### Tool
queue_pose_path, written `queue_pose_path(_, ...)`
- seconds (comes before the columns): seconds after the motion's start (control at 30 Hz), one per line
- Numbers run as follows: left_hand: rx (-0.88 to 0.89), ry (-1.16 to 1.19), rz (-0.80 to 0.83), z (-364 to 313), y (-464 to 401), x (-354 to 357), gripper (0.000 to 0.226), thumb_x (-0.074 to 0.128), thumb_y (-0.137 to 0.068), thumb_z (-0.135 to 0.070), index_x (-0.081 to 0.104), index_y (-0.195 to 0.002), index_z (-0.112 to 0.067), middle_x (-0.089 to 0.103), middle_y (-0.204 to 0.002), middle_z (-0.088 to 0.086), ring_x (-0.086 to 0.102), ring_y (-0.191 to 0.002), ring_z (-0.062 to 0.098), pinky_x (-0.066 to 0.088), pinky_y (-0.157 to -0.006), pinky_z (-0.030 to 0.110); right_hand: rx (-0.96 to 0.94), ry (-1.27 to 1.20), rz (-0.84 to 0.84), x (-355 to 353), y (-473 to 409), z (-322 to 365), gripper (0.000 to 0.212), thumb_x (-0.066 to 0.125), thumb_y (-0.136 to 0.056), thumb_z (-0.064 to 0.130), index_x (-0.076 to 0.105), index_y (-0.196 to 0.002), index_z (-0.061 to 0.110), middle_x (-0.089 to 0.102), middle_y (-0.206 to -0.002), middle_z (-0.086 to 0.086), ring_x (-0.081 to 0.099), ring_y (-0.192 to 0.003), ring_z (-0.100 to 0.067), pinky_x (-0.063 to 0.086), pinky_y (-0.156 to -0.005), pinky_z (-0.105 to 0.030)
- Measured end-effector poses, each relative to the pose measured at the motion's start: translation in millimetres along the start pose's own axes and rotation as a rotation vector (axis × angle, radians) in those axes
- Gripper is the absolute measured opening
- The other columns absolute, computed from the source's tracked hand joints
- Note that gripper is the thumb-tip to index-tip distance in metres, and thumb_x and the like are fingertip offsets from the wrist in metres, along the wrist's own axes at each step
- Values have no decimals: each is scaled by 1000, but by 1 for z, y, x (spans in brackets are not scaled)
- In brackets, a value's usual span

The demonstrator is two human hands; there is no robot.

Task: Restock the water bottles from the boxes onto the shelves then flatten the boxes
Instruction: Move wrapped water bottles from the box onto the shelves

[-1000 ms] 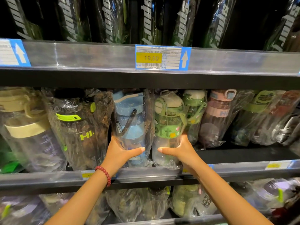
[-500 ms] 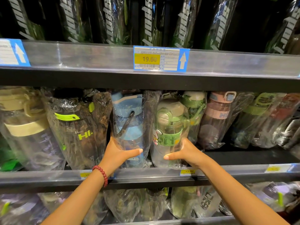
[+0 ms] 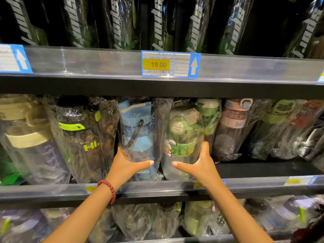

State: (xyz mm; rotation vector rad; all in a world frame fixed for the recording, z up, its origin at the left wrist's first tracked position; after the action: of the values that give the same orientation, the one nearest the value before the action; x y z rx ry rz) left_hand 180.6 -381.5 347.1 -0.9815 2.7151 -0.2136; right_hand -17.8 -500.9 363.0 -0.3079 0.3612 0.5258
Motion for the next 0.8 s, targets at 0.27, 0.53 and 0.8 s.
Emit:
queue_pose_path(0.27, -5, 7, 6, 2, 3, -3, 110, 94, -38, -42, 44, -135, -24, 60, -126, -5, 58, -116, 10, 43, -104, 41, -94, 176, -272, 15, 5, 8, 83, 86, -56, 44, 30, -112, 19, 60, -112, -3, 62, -98, -27, 51, -72, -35)
queue_pose_path(0.53, -5, -77, 31, 5, 0, -8, 101, 90, -38, -46, 51, -127, -21, 66, -116, 0, 62, -109, 14, 46, -101, 42, -69, 69, -93, 7, -2, 3, 73, 87, -61, 31, 38, -114, 18, 54, -109, 7, 53, -99, -12, 40, -77, -21)
queue_pose_path(0.8, -20, -102, 60, -1, 3, -4, 92, 91, -41, -44, 54, -124, -28, 68, -111, -2, 65, -101, 3, 48, -99, 31, -105, -14, -71, 7, 5, 4, 72, 86, -63, 33, 34, -113, 26, 51, -114, 11, 51, -103, -7, 39, -71, -10)
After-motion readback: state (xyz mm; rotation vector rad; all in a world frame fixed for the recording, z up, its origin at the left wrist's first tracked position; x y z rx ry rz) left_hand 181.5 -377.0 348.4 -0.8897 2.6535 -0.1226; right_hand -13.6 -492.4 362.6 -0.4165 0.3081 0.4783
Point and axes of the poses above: each hand's wrist, its own y-axis away from the middle knuckle, its own x-axis out of the palm, z = x × y, the point moved 6 cm from there along -y, towards the middle knuckle
